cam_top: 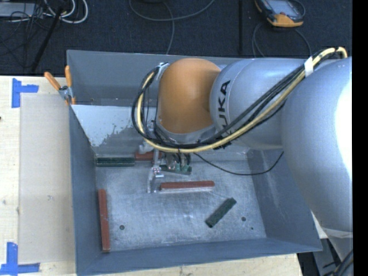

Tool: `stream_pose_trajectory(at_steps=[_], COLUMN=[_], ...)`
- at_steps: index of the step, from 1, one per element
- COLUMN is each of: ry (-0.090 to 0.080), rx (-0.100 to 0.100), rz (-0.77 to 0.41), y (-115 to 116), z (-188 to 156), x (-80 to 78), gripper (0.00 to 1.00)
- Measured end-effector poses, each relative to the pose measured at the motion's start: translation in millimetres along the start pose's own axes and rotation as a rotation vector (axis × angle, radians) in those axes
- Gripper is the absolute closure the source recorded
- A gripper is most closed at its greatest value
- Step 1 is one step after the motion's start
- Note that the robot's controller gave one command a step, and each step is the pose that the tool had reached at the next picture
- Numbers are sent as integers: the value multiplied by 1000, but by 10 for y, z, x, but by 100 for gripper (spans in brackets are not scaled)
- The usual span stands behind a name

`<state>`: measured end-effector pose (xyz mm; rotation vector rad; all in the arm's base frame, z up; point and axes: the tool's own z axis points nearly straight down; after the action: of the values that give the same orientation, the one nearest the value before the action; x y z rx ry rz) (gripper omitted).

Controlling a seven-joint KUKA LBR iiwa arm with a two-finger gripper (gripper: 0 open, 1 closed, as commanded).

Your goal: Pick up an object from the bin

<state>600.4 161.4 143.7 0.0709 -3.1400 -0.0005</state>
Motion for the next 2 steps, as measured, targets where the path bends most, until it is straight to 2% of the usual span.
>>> stream_pose_trajectory(at_steps=[1,2], ry=[-19,-19], rx=[-6,-6], rz=[-235,-235], y=[-839,-839], z=[638,638], x=[-78,-78], gripper=[100,100])
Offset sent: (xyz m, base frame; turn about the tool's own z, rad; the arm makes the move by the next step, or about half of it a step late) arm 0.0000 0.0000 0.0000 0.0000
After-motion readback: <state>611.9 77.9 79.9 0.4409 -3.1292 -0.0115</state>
